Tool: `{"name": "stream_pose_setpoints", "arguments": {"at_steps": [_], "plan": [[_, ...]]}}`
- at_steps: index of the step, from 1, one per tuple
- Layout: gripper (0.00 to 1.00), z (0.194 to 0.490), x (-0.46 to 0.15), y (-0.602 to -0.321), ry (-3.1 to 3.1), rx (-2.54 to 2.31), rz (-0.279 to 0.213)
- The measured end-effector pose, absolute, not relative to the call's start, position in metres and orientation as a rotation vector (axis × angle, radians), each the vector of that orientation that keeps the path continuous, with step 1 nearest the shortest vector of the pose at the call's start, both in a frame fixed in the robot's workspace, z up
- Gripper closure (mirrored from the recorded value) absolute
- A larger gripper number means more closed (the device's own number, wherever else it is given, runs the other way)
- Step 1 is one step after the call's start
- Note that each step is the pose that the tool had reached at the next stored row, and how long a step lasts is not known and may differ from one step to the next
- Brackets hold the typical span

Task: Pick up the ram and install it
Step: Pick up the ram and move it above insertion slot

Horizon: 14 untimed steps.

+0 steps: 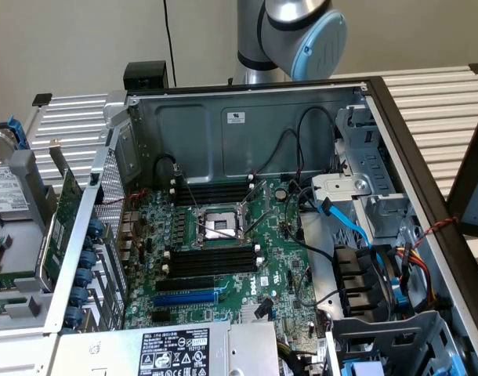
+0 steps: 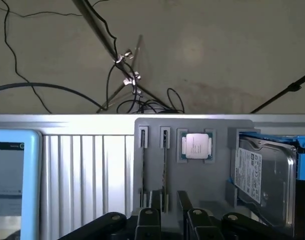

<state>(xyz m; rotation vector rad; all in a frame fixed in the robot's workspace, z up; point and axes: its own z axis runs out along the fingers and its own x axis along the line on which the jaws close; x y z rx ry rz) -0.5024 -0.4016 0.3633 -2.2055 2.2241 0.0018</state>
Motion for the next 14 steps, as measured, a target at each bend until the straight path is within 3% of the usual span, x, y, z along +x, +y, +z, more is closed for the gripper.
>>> {"name": "stream_pose_setpoints", "arguments": {"at_steps": [1, 3, 4, 14], "plan": [[0.64, 0.363, -0.502, -0.402, 2.221, -2.209, 0.002], [0.64, 0.36, -0.501, -0.403, 2.214, -2.215, 0.002], [0.58, 0.358, -0.501, -0.404, 2.211, -2.218, 0.002], [0.58, 0.34, -0.493, -0.415, 2.192, -2.237, 0.002]]}}
